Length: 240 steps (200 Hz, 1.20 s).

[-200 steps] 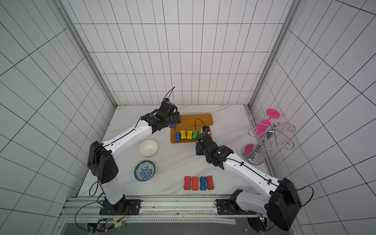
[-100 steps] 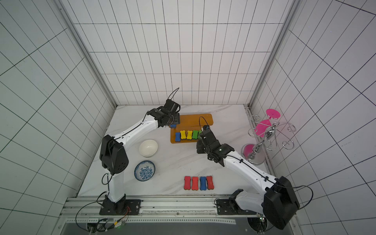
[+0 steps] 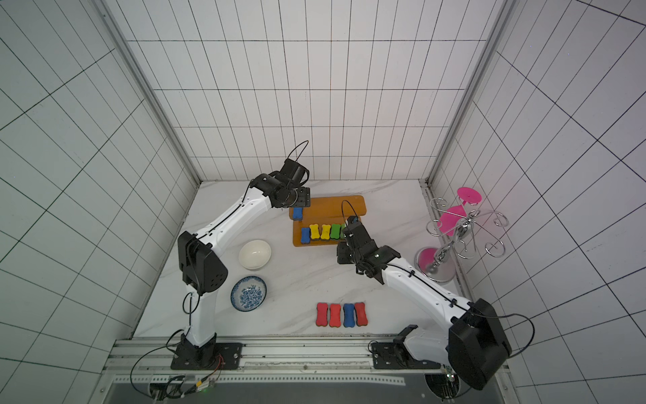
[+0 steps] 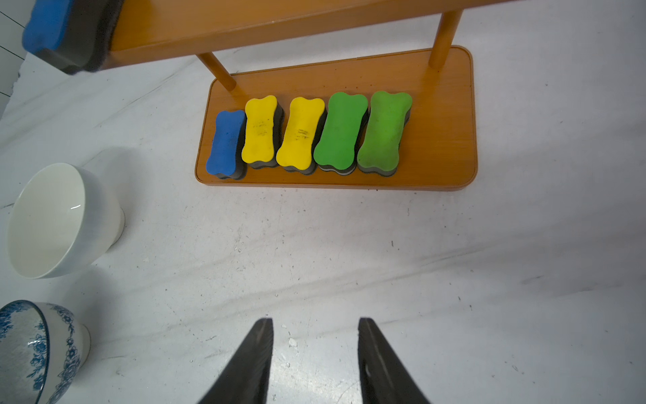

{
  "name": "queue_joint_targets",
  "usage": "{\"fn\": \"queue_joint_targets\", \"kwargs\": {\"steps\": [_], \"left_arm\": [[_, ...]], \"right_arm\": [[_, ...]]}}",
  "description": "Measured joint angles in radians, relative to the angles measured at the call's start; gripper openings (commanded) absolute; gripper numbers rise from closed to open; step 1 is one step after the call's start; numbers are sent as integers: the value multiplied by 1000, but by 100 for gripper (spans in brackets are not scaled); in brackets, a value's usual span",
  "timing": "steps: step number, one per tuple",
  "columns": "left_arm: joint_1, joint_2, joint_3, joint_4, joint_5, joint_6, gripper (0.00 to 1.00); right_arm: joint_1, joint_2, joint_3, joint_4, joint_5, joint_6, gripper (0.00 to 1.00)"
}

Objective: Remove the whiteboard erasers from the shelf
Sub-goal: Pick up the whiteboard eraser from the shelf.

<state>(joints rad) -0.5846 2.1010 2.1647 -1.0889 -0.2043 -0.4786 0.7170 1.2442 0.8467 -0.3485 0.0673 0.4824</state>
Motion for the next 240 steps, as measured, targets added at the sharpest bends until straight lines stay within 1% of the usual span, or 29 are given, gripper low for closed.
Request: {"fn": "queue_joint_targets", "kwargs": {"steps": [17, 38, 51, 66, 121, 147, 161, 240], "left_arm": [[6, 60, 95, -67, 23, -4, 77], [16, 92, 142, -127, 49, -16, 74], [19, 97, 143, -151, 64, -24, 72], [22, 104, 143, -172, 77, -32, 71], [22, 124, 145, -195, 101, -52, 63], [22, 125, 145, -194, 103, -59, 57], [22, 126, 145, -195, 104, -61, 51], [22, 153, 158, -187, 102, -69, 48]], "right_arm": [[-2, 0, 0, 0, -4, 0, 43], [-5, 3, 0, 0, -5, 0, 43], [-5, 4, 0, 0, -9, 0, 43], [-5, 4, 0, 0, -11, 0, 43], [-11, 4, 0, 0, -27, 0, 43], [-11, 4, 0, 0, -31, 0, 43], [-12, 4, 0, 0, -32, 0, 43], [-18, 3, -13, 4, -47, 1, 43]]}}
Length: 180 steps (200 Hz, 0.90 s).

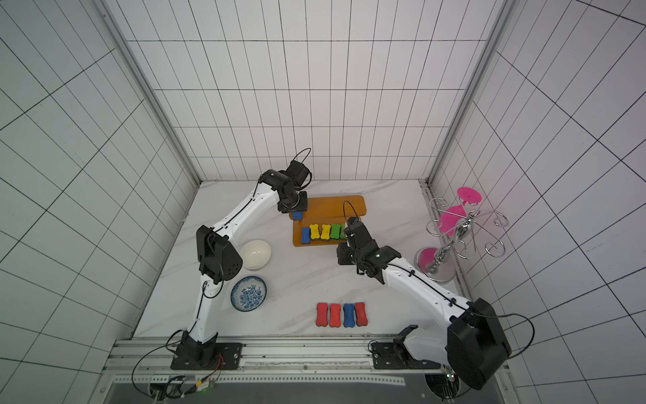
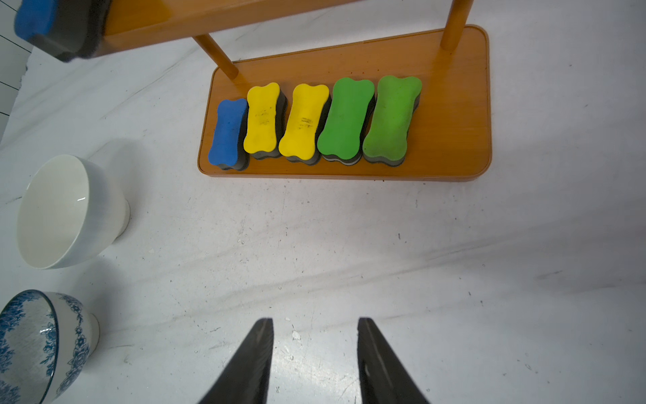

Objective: Remove the whiteboard erasers from the shelf
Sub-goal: Pick up the whiteboard eraser from the shelf.

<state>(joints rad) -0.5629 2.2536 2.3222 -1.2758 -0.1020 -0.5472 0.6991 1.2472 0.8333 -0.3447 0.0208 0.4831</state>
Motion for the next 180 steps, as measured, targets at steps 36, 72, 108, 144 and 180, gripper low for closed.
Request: {"fn": "queue_joint_targets", "kwargs": {"steps": [36, 72, 108, 144, 180], "left_arm": [[0, 2, 0, 0, -5, -6, 34], [-2, 3, 7, 0, -6, -10, 22], [-22, -8, -8, -9, -14, -21, 15], [-111, -212, -322, 59, -63, -75, 10], [-274, -512, -766, 207, -78, -182, 7]], "right_arm": [[-6, -5, 0, 3, -3, 2, 43], [-6, -22, 0, 2, -3, 2, 43], [-8, -56, 2, -13, 1, 2, 43], [-13, -148, 6, -43, 12, 8, 41], [-7, -309, -3, -66, 9, 53, 40]]}}
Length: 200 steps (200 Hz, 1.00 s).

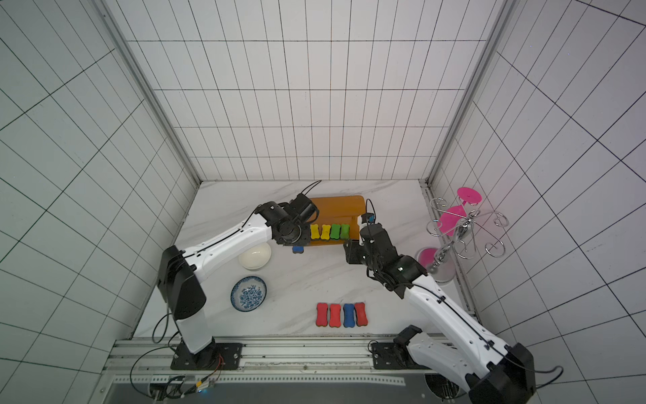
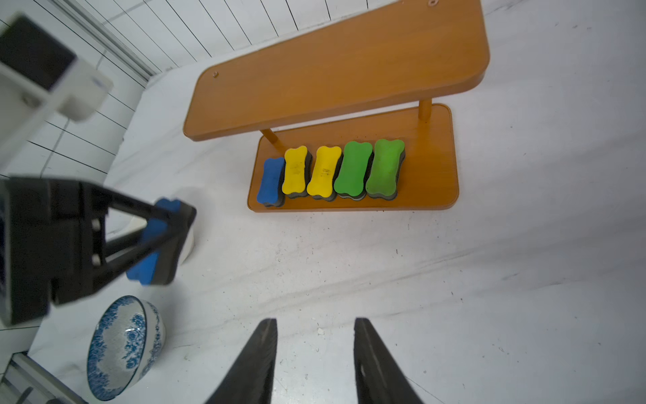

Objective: Remove the whiteboard erasers from the shelf
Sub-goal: Pick up the whiteboard eraser from the shelf, then place the whiteboard eraser at the center of the board.

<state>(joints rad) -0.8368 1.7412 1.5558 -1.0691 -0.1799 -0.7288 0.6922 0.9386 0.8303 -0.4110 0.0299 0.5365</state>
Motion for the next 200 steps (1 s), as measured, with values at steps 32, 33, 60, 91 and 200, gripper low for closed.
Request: {"fn": "queue_joint_targets", "kwargs": {"steps": [32, 33, 60, 91, 200], "left_arm": [[-173, -147, -317, 168, -14, -126, 7], [-177, -148, -323, 171, -15, -129, 7], [-294, -120, -488, 281, -3, -231, 6], [-350, -31, -535, 350, 33, -312, 6], [-409, -1, -518, 393, 69, -436, 21]], "right_arm": [[25, -154, -64, -18, 3, 47, 40], [26, -160, -69, -20, 3, 50, 40], [35, -239, -130, -62, 19, 82, 40], [35, -288, -145, -105, 35, 106, 39], [35, -389, -151, -180, 57, 116, 40]]}}
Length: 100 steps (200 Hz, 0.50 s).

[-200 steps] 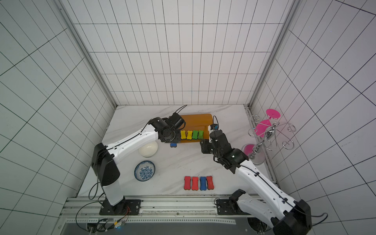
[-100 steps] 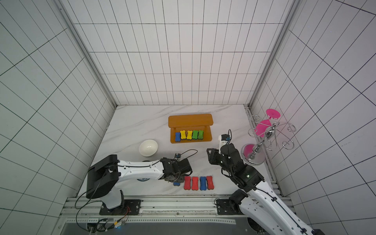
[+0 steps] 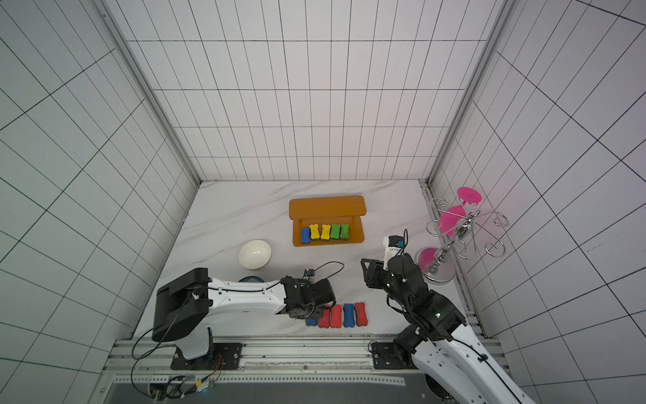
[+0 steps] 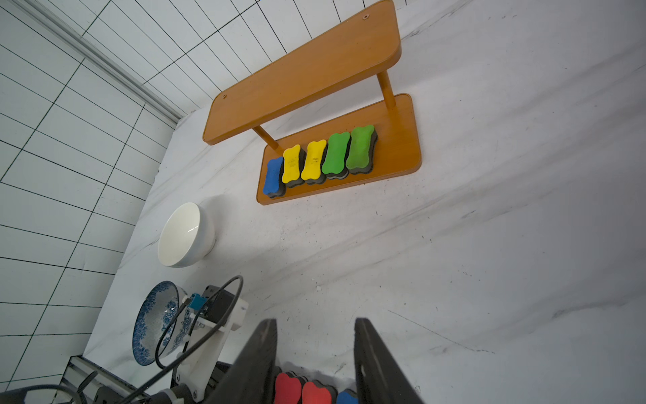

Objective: Remove the whiteboard erasers from the shelf
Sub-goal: Place the whiteboard eraser at the center of the board.

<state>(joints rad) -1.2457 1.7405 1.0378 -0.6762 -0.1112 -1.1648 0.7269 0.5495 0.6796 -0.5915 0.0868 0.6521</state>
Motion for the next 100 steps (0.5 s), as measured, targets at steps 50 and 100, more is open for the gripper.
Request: {"fn": "queue_joint_targets", "kwargs": {"steps": [50, 100], "left_arm": [[-2, 0, 3, -35, -4, -13, 41], [-3, 0, 4, -81, -21, -11, 48]], "right_arm": [[0, 0, -3, -5, 0, 0, 40], [0, 28, -3, 1, 0, 0, 40]]}}
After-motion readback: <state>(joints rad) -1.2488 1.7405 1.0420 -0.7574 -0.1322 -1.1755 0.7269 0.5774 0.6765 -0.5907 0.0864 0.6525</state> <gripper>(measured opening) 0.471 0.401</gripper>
